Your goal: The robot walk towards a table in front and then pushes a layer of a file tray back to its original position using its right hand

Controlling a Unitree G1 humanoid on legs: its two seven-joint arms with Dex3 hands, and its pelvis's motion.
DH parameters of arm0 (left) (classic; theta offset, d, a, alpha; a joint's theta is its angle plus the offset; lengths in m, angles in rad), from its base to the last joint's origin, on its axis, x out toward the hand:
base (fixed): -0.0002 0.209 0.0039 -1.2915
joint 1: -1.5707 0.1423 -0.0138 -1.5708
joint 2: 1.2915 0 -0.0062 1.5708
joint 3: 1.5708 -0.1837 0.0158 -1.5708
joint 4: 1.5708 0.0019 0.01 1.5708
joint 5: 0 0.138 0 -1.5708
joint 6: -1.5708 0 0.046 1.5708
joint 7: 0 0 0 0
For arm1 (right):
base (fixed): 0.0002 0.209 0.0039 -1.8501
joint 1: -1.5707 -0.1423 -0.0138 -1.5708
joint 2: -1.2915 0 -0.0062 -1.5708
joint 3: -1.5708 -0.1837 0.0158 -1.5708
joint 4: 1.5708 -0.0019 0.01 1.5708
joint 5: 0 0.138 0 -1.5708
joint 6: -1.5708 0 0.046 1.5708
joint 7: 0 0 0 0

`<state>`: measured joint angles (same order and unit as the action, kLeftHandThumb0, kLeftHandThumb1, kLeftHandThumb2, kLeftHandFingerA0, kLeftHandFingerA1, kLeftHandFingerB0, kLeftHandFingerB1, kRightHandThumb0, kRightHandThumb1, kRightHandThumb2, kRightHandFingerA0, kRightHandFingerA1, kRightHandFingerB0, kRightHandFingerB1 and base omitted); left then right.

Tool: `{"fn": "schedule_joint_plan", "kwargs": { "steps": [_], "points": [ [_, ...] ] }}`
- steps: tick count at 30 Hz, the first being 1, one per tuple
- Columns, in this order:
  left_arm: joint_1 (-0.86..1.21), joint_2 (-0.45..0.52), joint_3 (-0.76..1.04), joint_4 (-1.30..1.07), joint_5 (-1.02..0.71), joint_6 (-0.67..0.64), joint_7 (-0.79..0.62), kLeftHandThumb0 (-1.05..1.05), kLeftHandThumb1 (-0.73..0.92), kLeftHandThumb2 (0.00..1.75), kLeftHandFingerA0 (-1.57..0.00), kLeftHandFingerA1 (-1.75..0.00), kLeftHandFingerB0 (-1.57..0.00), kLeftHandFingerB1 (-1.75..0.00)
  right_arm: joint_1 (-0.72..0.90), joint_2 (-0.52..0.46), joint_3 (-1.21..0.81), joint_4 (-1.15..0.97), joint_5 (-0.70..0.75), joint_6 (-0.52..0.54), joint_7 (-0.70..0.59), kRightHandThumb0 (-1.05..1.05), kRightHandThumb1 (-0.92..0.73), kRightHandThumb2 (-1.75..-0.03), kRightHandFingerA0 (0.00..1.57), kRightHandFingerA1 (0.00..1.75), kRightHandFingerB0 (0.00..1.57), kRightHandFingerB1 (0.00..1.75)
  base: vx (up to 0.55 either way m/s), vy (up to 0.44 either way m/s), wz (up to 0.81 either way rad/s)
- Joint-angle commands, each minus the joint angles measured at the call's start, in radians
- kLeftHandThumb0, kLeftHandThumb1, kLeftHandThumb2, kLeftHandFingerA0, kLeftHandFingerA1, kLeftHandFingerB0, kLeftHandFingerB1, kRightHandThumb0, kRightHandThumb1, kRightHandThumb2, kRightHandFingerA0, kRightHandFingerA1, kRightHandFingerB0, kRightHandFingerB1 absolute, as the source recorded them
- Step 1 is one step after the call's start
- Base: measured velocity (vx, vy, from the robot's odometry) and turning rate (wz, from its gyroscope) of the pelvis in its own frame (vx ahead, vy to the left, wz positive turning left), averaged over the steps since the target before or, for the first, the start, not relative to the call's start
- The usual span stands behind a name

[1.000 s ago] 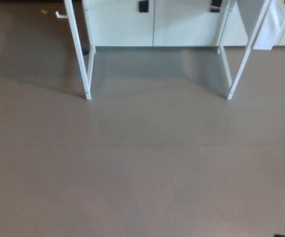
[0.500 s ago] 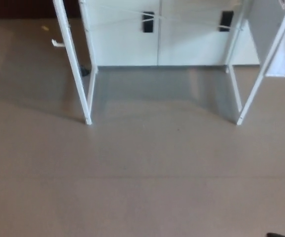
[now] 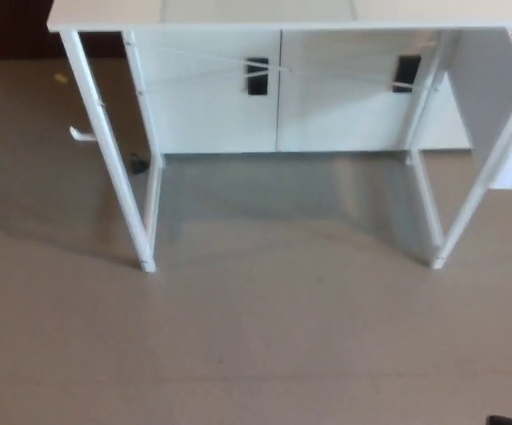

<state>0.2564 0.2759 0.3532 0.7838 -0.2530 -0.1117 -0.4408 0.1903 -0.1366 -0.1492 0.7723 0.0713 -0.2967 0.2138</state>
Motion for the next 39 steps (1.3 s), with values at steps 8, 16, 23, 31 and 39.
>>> {"fn": "schedule_joint_plan", "kwargs": {
  "steps": [8, 16, 23, 31, 39],
  "points": [
    [0.003, 0.016, -0.01, 0.021, 0.015, -0.034, 0.01, -0.23, 0.51, 0.55, -0.64, -0.53, -0.4, -0.4, 0.006, -0.014, 0.005, 0.005, -0.007, -0.006, -0.01, -0.35, -0.47, -0.68, 0.6, 0.54, 0.39, 0.47, 0.35, 0.053, 0.1],
    [0.008, 0.019, -0.011, 0.014, 0.009, -0.028, -0.002, -0.31, 0.45, 0.65, -0.55, -0.57, -0.36, -0.46, 0.006, -0.014, 0.008, 0.009, -0.009, -0.012, -0.01, -0.36, -0.46, -0.69, 0.59, 0.55, 0.4, 0.48, 0.44, -0.091, 0.29],
    [-0.004, 0.025, -0.009, 0.037, 0.008, -0.027, -0.002, -0.3, 0.45, 0.65, -0.58, -0.57, -0.37, -0.46, 0.006, -0.017, 0.015, 0.016, -0.015, -0.021, -0.008, -0.36, -0.47, -0.69, 0.59, 0.55, 0.39, 0.47, 0.28, -0.007, -0.12],
    [-0.001, 0.026, -0.014, 0.023, 0.008, -0.02, 0.003, -0.36, 0.42, 0.66, -0.56, -0.57, -0.37, -0.47, 0.007, -0.016, 0.02, 0.011, -0.025, -0.017, -0.027, -0.36, -0.46, -0.69, 0.61, 0.55, 0.41, 0.48, 0.32, 0.241, -0.09],
    [-0.006, 0.032, -0.011, 0.019, 0.004, -0.013, 0.001, -0.32, 0.44, 0.66, -0.57, -0.57, -0.37, -0.47, -0.004, -0.015, 0.023, 0.024, -0.031, -0.022, -0.029, -0.38, -0.45, -0.7, 0.63, 0.57, 0.42, 0.49, 0.2, 0.029, 0.07]
  ]
}}
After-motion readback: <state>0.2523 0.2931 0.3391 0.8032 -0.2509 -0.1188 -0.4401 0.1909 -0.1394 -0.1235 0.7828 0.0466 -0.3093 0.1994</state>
